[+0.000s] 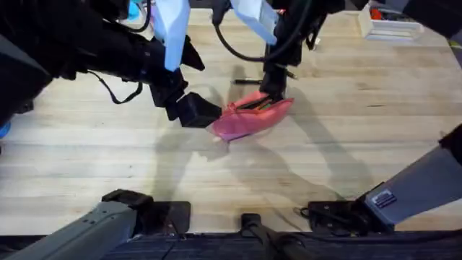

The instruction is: Unzip the bag, pick up the pens from the table one at a time and place them inside, then zip the bag closed.

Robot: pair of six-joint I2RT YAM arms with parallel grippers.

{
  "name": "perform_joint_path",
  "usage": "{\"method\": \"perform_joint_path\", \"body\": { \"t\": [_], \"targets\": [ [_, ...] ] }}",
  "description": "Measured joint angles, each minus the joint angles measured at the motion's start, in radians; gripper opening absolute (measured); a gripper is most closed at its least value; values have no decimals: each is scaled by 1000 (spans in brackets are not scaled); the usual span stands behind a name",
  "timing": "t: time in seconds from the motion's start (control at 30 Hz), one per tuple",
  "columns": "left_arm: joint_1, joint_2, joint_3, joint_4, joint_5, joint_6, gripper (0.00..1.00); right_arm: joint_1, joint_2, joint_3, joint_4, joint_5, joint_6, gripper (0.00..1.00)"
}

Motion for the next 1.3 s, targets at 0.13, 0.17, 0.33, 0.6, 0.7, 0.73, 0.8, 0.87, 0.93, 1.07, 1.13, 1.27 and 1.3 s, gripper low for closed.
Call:
{"method": "perform_joint_path", "body": {
  "t": [0.13, 0.17, 0.33, 0.6, 0.7, 0.73, 0.8, 0.87, 0.93, 1.07, 1.13, 1.27, 1.3],
  "targets": [
    [0, 0, 0, 3, 0, 0, 995, -3, 0, 9, 103, 120, 29, 997],
    [0, 0, 0, 3, 0, 0, 995, -6, 0, 9, 123, 144, 31, 997],
    [0, 0, 0, 7, 0, 0, 996, -81, 0, 9, 229, 214, 57, 997],
    [0, 0, 0, 10, 0, 0, 995, -167, 2, 9, 212, 239, 87, 997],
    [0, 0, 0, 10, 0, 0, 995, -166, 7, 9, 192, 235, 87, 997],
    [0, 0, 0, 10, 0, 0, 995, -166, 8, 9, 192, 235, 87, 997],
    [0, 0, 0, 10, 0, 0, 995, -165, 10, 9, 193, 232, 87, 997],
    [0, 0, 0, 10, 0, 0, 995, -165, 10, 9, 193, 232, 87, 997],
    [0, 0, 0, 11, 0, 0, 995, -165, 10, 9, 191, 232, 90, 997],
    [0, 0, 0, 20, 0, 0, 995, -166, 16, 9, 182, 232, 90, 997],
    [0, 0, 0, 21, 0, 0, 995, -166, 28, 9, 183, 232, 90, 997],
    [0, 0, 0, 24, 0, 0, 993, -166, 83, 10, 182, 232, 91, 997],
    [0, 0, 0, 25, 0, 0, 993, -166, 97, 10, 181, 232, 91, 997]
  ]
}}
